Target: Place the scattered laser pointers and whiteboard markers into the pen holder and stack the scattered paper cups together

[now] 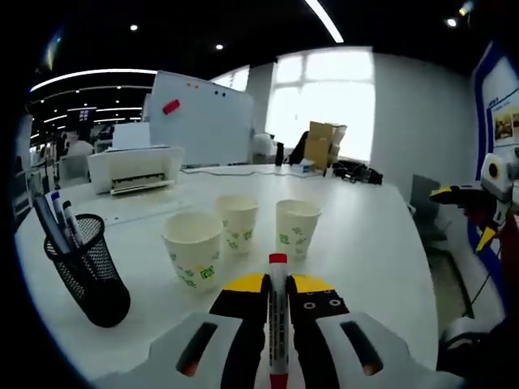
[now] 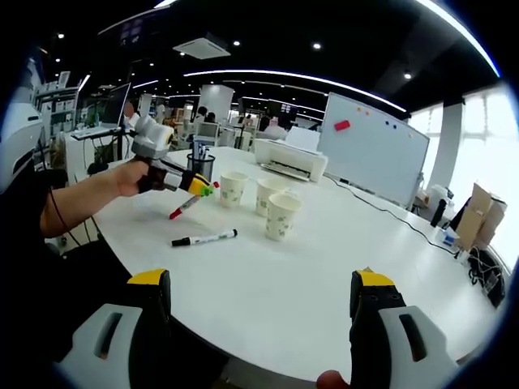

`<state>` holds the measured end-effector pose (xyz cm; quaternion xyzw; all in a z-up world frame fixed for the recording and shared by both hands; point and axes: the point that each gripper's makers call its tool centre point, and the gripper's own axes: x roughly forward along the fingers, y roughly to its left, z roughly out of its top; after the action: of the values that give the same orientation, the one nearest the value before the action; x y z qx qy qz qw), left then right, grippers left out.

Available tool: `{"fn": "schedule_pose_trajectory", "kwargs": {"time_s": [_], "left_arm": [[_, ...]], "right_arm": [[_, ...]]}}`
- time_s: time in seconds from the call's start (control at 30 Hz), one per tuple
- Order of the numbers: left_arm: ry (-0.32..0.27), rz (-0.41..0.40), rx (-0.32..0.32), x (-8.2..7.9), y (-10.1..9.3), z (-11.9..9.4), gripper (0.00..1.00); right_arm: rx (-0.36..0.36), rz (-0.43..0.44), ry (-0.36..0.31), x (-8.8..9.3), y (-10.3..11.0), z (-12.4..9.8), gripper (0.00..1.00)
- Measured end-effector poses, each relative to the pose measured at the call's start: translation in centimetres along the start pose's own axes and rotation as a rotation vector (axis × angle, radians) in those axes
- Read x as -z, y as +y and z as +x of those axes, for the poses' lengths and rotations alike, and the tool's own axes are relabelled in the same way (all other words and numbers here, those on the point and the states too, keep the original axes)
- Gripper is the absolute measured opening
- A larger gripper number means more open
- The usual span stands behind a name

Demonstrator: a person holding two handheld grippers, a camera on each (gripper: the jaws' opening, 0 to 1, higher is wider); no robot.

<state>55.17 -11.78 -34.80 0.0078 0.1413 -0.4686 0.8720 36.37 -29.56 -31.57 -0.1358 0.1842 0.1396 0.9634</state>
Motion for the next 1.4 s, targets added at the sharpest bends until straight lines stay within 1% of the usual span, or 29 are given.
{"fn": "schedule_pose_trajectory", "kwargs": {"time_s": [0.33, 0.47, 0.93, 1.1, 1.4], "left_arm": [[-0.035, 0.009, 0.001, -1.4, -0.3, -0.9, 0.15], [-0.040, 0.025, -0.005, -1.6, -0.2, -1.1, 0.15], [-0.068, 0.025, -0.016, -2.5, 0.0, -2.0, 0.15], [-0.092, 0.024, -0.019, -3.2, 0.1, -2.7, 0.14], [-0.096, 0.022, -0.019, -3.4, 0.2, -3.1, 0.14]], "right_arm": [[0.000, -0.002, -0.004, -0.2, 0.1, -0.1, 0.87], [-0.001, -0.003, -0.005, -0.2, 0.2, -0.1, 0.87], [-0.004, -0.006, -0.009, -0.5, 0.5, -0.2, 0.87], [-0.002, -0.005, -0.008, -0.5, 0.4, -0.2, 0.87], [0.000, -0.006, -0.010, -0.5, 0.3, -0.2, 0.87]]}}
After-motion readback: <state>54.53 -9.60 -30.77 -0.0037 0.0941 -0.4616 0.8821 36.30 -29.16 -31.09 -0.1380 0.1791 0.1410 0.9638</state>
